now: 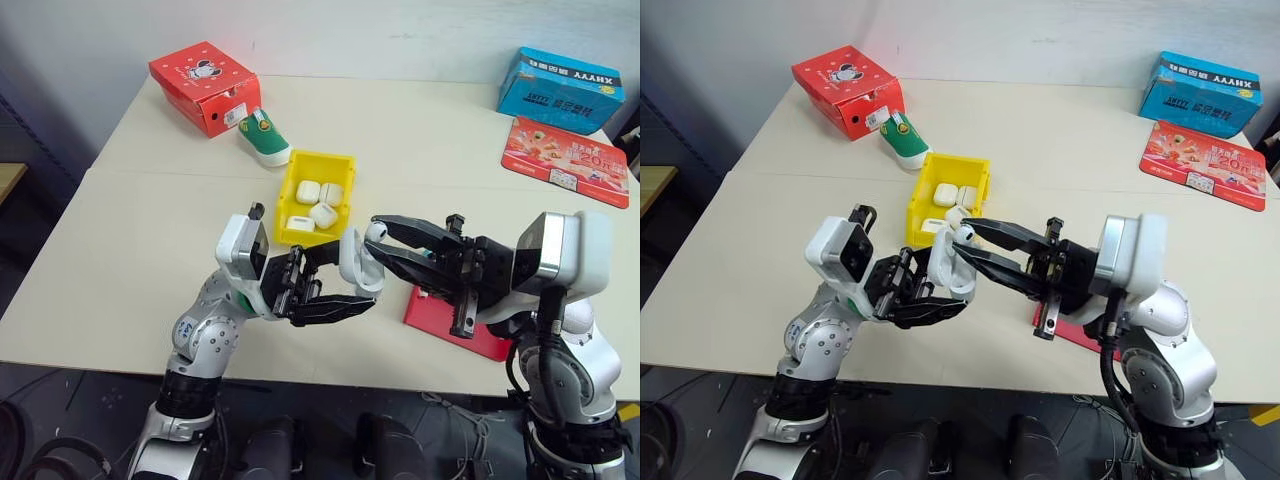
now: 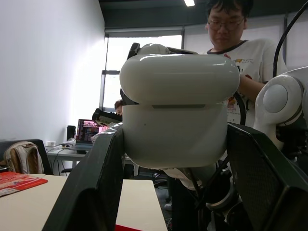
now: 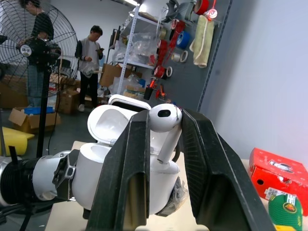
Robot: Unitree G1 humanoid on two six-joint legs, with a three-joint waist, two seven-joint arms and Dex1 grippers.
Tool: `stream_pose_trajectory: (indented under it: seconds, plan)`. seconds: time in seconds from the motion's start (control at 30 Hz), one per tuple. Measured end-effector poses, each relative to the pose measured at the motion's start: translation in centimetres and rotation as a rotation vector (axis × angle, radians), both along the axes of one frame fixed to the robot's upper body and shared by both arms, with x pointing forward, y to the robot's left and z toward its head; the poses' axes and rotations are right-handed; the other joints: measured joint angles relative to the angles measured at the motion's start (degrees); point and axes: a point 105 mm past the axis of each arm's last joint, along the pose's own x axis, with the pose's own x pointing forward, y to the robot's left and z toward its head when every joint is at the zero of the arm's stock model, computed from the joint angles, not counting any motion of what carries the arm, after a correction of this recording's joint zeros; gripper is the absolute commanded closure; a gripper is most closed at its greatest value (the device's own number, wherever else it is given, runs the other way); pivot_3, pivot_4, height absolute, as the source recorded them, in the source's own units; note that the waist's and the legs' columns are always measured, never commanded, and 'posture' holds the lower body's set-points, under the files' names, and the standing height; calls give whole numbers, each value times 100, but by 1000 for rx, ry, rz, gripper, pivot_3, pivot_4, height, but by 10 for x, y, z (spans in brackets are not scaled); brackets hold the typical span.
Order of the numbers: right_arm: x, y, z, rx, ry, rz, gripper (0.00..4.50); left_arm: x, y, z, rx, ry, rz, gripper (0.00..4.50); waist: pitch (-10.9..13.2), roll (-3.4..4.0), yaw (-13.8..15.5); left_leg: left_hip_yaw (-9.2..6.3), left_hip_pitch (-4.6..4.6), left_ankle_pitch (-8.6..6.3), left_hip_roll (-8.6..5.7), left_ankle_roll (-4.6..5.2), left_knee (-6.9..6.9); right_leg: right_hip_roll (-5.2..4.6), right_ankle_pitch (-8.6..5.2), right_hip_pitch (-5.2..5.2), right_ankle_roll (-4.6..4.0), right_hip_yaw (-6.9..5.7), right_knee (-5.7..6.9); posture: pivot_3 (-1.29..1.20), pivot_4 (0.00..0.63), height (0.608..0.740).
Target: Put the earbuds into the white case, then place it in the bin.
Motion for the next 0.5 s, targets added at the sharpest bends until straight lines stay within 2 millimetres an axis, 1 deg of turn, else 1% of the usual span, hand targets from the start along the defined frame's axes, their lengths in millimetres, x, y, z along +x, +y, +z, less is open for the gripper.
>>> stream_pose_trajectory:
  seconds: [0.2, 0.27, 0.3, 0.5]
  plan:
    - [3, -2, -9, -28, 32, -7, 3743, 2, -2, -7, 24, 19, 12, 1744, 0, 0, -1, 0, 0, 0, 0, 0, 0, -2, 0, 0, 0, 0, -1, 0, 150, 740]
    - [4, -2, -10, -34, 40, -8, 3216, 3, -2, -8, 29, 24, 13, 1744, 0, 0, -1, 0, 0, 0, 0, 0, 0, -4, 0, 0, 0, -1, -4, 0, 150, 740]
    - [4, -3, -10, -35, 43, -9, 3023, 3, -2, -9, 30, 22, 11, 1744, 0, 0, -1, 0, 0, 0, 0, 0, 0, -4, 0, 0, 0, -1, -8, 0, 150, 740]
    - [10, -10, -10, -30, 48, -40, 1057, 3, -2, -10, 35, 11, 8, 1744, 0, 0, 3, 0, 0, 0, 0, 0, -1, -6, 0, 0, 0, -1, -20, 0, 150, 740]
